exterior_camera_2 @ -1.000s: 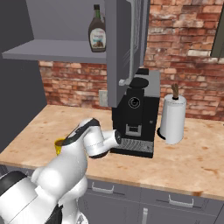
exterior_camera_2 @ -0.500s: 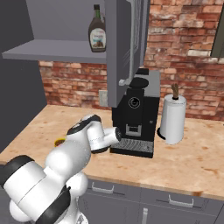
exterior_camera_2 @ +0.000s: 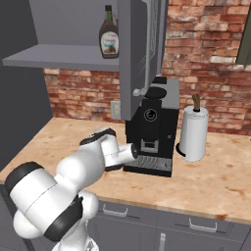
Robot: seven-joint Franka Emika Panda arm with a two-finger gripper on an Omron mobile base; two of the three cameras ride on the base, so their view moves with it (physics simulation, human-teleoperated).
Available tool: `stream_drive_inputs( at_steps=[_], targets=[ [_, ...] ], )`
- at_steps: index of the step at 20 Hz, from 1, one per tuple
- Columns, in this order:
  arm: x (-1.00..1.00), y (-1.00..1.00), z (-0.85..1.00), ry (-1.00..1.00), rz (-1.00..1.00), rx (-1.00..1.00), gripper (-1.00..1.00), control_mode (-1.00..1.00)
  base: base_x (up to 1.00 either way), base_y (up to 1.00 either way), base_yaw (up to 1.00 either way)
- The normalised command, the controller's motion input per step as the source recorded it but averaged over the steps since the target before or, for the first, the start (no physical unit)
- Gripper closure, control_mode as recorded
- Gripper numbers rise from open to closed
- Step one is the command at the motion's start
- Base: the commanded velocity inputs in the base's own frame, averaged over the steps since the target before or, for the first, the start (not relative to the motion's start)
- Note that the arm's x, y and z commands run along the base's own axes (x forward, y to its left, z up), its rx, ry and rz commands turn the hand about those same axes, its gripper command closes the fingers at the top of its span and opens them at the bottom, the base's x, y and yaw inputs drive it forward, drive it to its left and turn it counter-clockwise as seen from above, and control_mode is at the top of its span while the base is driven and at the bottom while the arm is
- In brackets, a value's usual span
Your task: Pick the syrup bottle and honey bottle from the cabinet and place them next to the mug.
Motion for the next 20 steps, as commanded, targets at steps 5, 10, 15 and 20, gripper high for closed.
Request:
stream_drive_inputs(
  at_steps=[5,10,15,20],
  targets=[
    [0.0,0.0,-0.13,0.02,0.0,0.0,1.0,-1.0,0.0,0.0,0.0],
    [0.0,0.0,0.0,0.0,0.0,0.0,1.0,-1.0,0.0,0.0,0.0],
    [0.0,0.0,0.0,0.0,0.0,0.0,-1.0,-1.0,0.0,0.0,0.0],
    [0.0,0.0,0.0,0.0,0.0,0.0,-1.0,-1.0,0.0,0.0,0.0]
  ],
)
